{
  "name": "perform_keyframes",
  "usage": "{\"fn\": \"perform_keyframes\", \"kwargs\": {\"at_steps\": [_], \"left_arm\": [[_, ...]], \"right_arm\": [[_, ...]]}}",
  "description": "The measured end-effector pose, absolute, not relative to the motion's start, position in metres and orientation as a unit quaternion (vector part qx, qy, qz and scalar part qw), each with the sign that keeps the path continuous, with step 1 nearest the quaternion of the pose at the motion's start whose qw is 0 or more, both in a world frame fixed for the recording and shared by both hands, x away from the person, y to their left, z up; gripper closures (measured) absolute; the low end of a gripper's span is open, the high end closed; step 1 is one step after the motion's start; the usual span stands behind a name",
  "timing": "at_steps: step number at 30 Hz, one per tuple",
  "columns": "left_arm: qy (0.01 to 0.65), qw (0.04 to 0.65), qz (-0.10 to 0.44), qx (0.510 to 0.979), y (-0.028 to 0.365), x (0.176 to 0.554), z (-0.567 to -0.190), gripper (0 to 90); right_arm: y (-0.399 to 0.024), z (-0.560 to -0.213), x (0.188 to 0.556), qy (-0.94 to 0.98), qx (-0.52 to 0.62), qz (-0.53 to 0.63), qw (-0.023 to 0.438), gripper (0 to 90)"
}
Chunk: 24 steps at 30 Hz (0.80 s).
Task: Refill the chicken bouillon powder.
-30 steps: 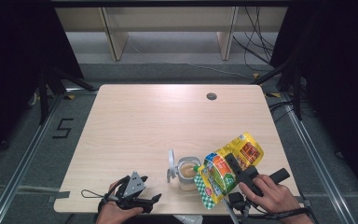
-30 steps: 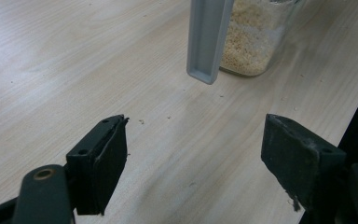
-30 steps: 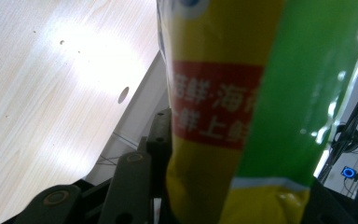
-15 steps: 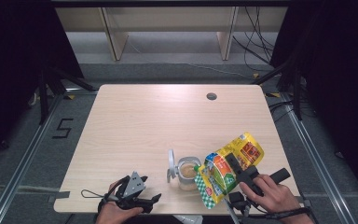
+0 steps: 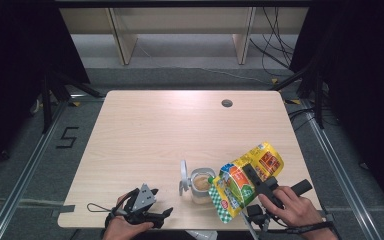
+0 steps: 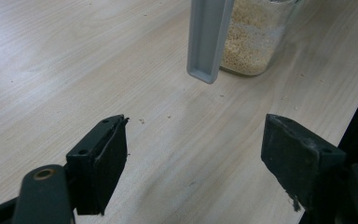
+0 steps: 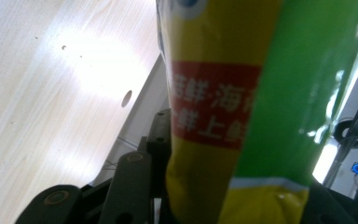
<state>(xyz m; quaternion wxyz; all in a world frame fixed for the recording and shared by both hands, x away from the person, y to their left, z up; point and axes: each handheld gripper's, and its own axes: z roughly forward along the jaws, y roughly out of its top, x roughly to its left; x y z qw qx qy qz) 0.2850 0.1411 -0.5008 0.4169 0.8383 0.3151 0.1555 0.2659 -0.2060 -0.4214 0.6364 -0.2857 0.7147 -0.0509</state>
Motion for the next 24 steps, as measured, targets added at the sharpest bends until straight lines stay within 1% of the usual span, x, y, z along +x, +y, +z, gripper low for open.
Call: {"fn": "perform_keyframes", "kwargs": {"at_steps": [3, 8, 9, 12, 15, 17, 18, 19, 22, 24], "left_arm": [[0.316, 0.414, 0.151, 0.840, 0.142, 0.285, -0.500, 22.3], [0.316, 0.416, 0.155, 0.838, 0.142, 0.285, -0.501, 22.3], [0.315, 0.415, 0.156, 0.839, 0.142, 0.285, -0.501, 22.3], [0.316, 0.416, 0.156, 0.838, 0.142, 0.285, -0.501, 22.3], [0.313, 0.412, 0.157, 0.841, 0.142, 0.285, -0.500, 22.3], [0.311, 0.405, 0.161, 0.845, 0.143, 0.286, -0.499, 22.3], [0.312, 0.405, 0.163, 0.844, 0.143, 0.286, -0.499, 22.3], [0.313, 0.407, 0.161, 0.843, 0.143, 0.286, -0.499, 22.3], [0.314, 0.410, 0.159, 0.841, 0.142, 0.285, -0.499, 22.3], [0.313, 0.408, 0.160, 0.843, 0.143, 0.285, -0.499, 22.3]], "right_arm": [[-0.209, -0.424, 0.266, 0.726, -0.260, -0.039, 0.635, 66.4], [-0.212, -0.425, 0.269, 0.731, -0.260, -0.028, 0.631, 66.5], [-0.213, -0.428, 0.271, 0.722, -0.257, -0.006, 0.643, 66.5], [-0.214, -0.429, 0.272, 0.726, -0.251, 0.019, 0.640, 66.6], [-0.214, -0.428, 0.276, 0.731, -0.266, 0.034, 0.627, 66.6], [-0.217, -0.437, 0.276, 0.753, -0.221, 0.059, 0.617, 66.6], [-0.217, -0.436, 0.278, 0.747, -0.238, 0.063, 0.618, 66.6], [-0.219, -0.438, 0.277, 0.762, -0.218, 0.063, 0.607, 66.6], [-0.221, -0.439, 0.279, 0.766, -0.213, 0.082, 0.601, 66.7], [-0.225, -0.440, 0.280, 0.779, -0.187, 0.104, 0.589, 67.0]]}}
